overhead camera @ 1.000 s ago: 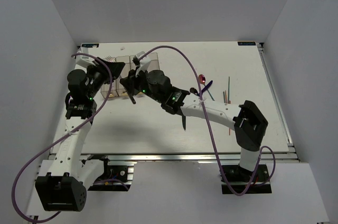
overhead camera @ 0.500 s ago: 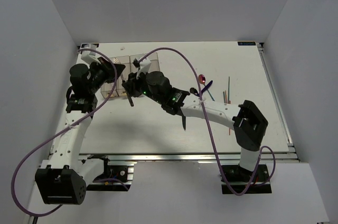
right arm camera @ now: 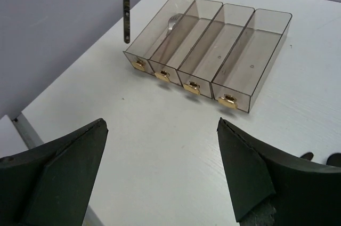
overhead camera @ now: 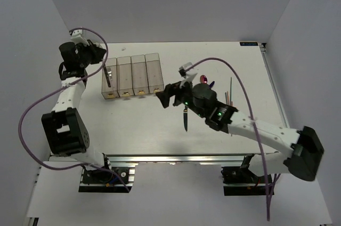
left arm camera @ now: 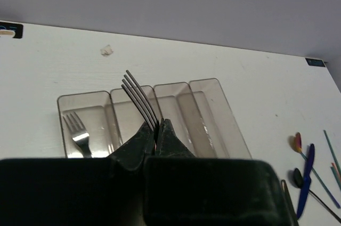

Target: Sort the eating utensils into containers

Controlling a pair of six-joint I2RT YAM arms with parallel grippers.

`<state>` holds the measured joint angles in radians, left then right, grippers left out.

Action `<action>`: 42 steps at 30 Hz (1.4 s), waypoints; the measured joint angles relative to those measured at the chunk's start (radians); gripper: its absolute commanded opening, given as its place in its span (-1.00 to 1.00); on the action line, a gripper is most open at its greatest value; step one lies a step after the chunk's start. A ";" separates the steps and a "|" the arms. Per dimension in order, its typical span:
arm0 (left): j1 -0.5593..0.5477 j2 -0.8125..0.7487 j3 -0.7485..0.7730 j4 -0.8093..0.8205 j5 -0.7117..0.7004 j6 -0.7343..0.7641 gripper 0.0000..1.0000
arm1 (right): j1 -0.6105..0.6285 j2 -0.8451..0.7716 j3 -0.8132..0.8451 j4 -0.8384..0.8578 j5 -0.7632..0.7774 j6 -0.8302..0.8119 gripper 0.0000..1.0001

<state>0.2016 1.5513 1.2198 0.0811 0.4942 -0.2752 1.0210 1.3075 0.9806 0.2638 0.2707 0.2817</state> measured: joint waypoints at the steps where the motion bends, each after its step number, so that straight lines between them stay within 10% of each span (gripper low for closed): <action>1: 0.014 0.031 0.005 0.032 0.013 -0.002 -1.00 | 0.000 -0.052 -0.032 -0.006 0.006 0.004 0.78; 20: 0.038 0.204 -0.159 0.596 0.064 -0.126 -1.00 | 0.002 -0.295 -0.227 -0.038 0.022 0.056 0.79; 42: 0.038 0.245 -0.145 0.365 0.043 -0.075 -0.58 | 0.002 -0.307 -0.242 -0.029 -0.002 0.089 0.79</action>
<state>0.2394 1.7966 1.0744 0.4461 0.5369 -0.3500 1.0229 1.0004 0.7383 0.2348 0.2691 0.3706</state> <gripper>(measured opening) 0.177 0.894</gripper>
